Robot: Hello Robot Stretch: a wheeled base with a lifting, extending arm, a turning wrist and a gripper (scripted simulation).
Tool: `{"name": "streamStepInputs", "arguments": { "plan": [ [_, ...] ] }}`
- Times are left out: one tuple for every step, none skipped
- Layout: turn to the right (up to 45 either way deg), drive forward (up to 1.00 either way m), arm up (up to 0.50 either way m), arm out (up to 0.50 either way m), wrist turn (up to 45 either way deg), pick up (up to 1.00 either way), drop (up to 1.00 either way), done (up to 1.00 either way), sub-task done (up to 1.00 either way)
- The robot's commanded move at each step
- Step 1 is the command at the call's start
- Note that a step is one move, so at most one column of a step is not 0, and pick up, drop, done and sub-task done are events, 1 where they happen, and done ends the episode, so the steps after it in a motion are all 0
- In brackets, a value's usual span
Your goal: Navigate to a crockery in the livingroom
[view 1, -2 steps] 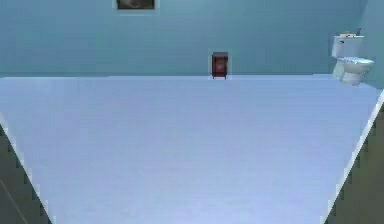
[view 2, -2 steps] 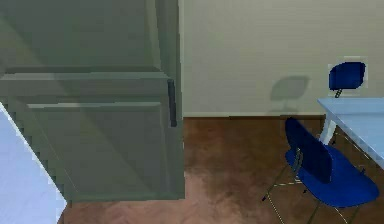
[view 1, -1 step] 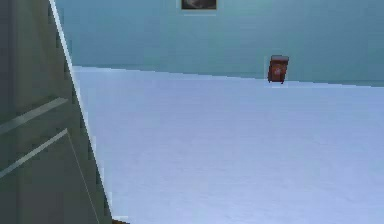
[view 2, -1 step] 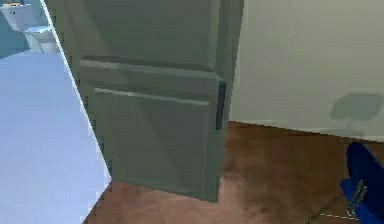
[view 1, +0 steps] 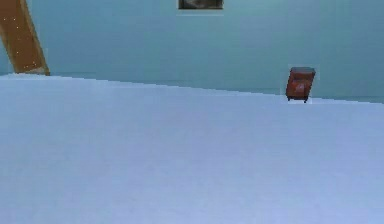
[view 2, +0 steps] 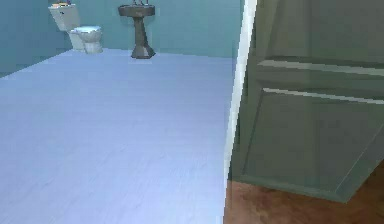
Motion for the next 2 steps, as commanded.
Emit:
{"name": "streamStepInputs", "arguments": {
  "plan": [
    [-6.0,0.00,0.00,0.00,0.0,0.00,0.00,0.00,0.00],
    [0.0,0.20,0.00,0.00,0.0,0.00,0.00,0.00,0.00]
  ]
}}
